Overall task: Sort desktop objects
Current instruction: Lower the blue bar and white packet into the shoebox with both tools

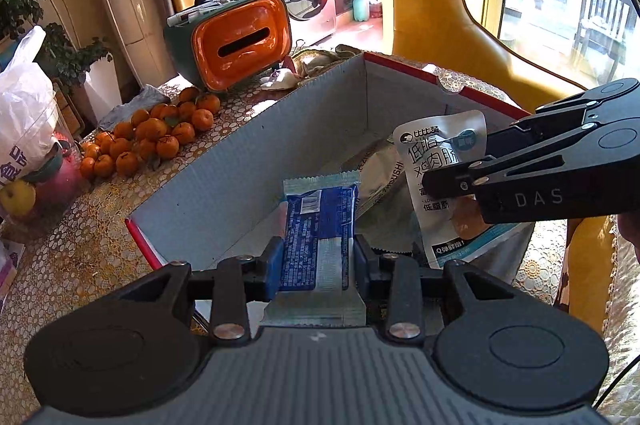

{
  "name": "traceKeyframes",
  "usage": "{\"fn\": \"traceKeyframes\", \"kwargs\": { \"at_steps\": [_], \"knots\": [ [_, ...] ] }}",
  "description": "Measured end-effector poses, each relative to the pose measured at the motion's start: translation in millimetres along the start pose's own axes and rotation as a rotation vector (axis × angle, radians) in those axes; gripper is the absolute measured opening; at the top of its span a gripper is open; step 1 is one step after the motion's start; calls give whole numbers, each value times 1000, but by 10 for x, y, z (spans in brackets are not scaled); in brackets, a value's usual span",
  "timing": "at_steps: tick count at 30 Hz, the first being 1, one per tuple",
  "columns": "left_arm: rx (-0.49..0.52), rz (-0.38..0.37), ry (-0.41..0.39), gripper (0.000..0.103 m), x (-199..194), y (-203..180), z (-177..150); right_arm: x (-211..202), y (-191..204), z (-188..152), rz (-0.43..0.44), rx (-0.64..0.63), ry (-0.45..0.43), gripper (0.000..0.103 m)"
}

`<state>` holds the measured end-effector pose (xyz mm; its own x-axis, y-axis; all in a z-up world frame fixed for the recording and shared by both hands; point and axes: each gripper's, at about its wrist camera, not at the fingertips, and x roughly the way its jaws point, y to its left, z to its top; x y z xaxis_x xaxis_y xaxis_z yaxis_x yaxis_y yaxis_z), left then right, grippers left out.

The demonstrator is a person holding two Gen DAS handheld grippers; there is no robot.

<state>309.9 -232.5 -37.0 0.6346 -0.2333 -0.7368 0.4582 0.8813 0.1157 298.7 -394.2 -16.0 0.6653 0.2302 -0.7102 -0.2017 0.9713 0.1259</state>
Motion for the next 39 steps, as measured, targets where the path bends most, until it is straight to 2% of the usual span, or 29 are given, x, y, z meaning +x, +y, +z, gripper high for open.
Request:
{"fn": "traceKeyframes", "kwargs": {
  "at_steps": [5, 18, 33, 39],
  "knots": [
    [16, 15, 28, 34, 143, -13, -18, 175, -30, -29, 8, 14, 36, 41],
    [99, 13, 138, 34, 378, -104, -14, 387, 71, -69, -33, -55, 127, 41],
    [108, -28, 251, 34, 512, -105, -42, 439, 121, -90, -40, -75, 144, 42],
    [93, -27, 262, 34, 504, -63, -71, 441, 137, -96, -47, -78, 145, 43]
  ]
}}
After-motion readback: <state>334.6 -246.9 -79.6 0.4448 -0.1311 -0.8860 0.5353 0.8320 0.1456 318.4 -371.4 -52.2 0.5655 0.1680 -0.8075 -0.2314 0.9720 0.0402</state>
